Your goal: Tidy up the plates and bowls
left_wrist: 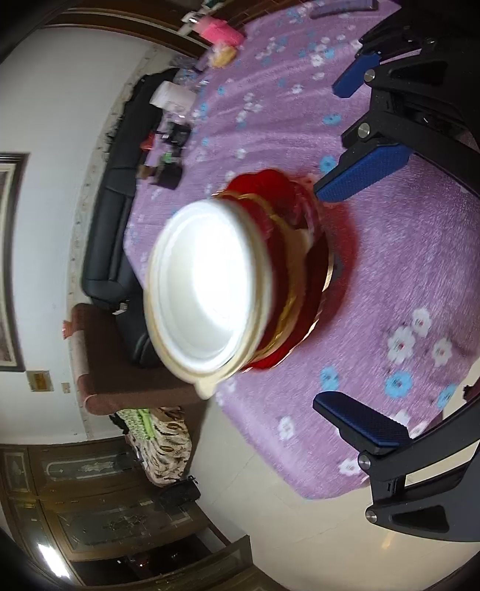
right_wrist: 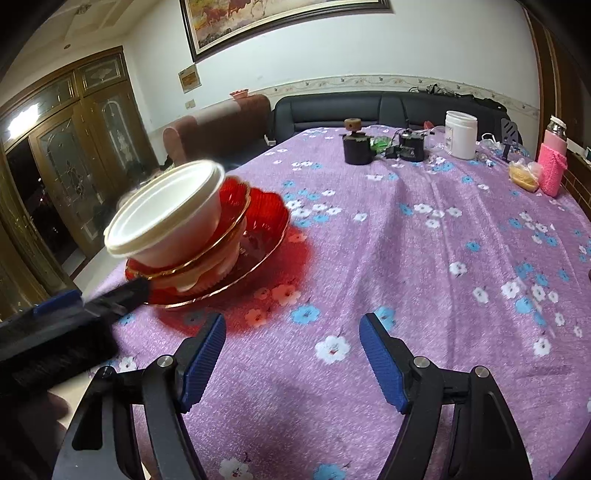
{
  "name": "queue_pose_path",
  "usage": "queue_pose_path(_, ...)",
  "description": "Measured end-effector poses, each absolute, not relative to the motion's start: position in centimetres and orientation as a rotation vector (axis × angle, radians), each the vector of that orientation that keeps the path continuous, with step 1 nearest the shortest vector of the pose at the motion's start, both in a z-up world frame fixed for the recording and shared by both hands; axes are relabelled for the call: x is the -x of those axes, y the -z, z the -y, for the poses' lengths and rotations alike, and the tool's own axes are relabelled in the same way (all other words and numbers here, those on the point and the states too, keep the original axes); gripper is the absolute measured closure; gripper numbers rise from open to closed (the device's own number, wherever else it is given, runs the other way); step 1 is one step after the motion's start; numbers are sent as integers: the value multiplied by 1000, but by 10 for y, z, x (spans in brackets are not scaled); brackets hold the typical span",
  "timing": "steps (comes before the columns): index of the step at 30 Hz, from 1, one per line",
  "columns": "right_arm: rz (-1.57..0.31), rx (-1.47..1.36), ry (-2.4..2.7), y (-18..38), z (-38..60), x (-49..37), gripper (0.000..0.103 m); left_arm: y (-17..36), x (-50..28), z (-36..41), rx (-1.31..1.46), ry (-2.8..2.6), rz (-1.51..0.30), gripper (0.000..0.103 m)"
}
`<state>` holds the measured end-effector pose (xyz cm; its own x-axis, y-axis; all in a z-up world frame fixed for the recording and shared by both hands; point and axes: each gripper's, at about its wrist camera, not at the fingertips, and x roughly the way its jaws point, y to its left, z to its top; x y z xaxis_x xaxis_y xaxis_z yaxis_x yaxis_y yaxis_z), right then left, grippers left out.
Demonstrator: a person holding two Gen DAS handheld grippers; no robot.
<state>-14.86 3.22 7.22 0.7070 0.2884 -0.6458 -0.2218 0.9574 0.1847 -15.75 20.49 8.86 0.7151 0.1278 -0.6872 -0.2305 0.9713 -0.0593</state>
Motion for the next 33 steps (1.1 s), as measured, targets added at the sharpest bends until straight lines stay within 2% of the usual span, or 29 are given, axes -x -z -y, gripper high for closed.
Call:
queue_pose_path(9,-735,-148,-228,-73,-11,140,23,-137,134,-310,154,-466,-615,0)
queue_pose_path(14,-745,-131,-239,-70,-16,140,23,-101,83,-346,95,-585,-756,0)
queue_pose_path(19,-746,-118,-243,-70,-20,139,23,-55,40,-348,20,-626,-900,0)
queue_pose_path(27,-765,-132,-212,-63,-10,134,23,-73,56,-361,159,-612,-812,0)
queue_pose_path(33,-784,-139,-238,-56,-14,130,23,-36,30,-362,11,-621,-961,0)
